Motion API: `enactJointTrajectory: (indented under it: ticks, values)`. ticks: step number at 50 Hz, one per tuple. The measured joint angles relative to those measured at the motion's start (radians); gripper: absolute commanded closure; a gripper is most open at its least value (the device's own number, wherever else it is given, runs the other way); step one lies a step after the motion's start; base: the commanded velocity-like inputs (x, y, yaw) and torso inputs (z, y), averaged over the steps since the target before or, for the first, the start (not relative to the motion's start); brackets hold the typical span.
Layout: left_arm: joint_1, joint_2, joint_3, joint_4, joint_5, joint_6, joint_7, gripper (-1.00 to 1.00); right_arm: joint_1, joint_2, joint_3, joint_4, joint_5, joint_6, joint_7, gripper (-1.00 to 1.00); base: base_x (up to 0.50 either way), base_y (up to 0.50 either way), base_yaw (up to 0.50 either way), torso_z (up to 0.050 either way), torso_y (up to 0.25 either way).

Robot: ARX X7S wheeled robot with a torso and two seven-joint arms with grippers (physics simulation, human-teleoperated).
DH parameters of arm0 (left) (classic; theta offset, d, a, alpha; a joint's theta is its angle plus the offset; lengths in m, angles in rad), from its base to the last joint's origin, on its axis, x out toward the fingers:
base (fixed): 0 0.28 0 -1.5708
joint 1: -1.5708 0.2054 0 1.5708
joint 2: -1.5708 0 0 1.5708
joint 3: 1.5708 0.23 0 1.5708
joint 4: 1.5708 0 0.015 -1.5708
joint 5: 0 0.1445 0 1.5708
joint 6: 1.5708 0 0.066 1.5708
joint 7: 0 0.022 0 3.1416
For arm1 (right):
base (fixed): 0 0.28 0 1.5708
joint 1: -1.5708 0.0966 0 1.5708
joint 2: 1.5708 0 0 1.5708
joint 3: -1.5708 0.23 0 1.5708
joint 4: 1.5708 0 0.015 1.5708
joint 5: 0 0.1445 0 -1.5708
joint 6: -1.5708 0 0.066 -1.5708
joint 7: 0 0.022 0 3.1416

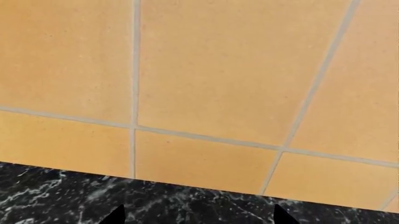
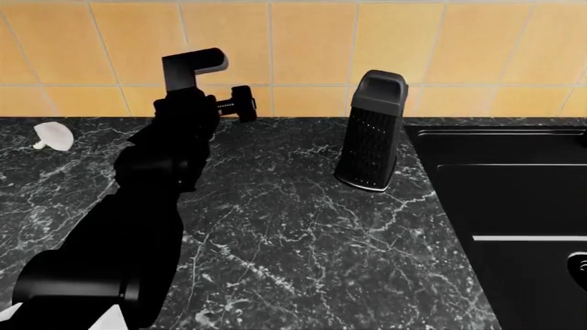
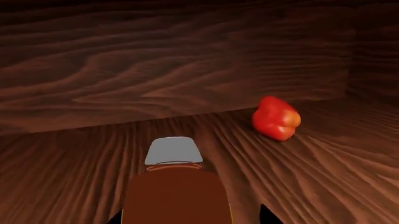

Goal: Pick the cereal and honey bottle from the counter and place them in the cabinets closest to them.

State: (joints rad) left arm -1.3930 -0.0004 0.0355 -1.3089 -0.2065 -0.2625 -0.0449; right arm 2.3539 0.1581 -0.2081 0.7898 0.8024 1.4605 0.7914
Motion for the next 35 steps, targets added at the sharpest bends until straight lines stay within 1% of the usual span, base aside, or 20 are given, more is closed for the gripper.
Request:
enactJointTrajectory:
  ticks: [14,25,35]
  values:
    - [0.0,0.0,0.009,0.0,-0.003,0.0,0.006,-1.0,-0.008,0.002,-0.049,-0.104,0.061,0.002,-0.023,-1.0,0.0,0.0,0.0,0.0,0.0]
    - [0.001,0.0,0.012,0.0,-0.003,-0.001,0.009,-1.0,-0.001,-0.032,-0.015,-0.246,-0.058,0.068,-0.104,-1.0,0.0,0.0,0.0,0.0,0.0]
    - [0.001,0.0,0.019,0.0,-0.006,-0.001,0.009,-1.0,0.001,-0.026,-0.019,-0.306,-0.058,0.095,-0.098,-1.0,0.0,0.0,0.0,0.0,0.0]
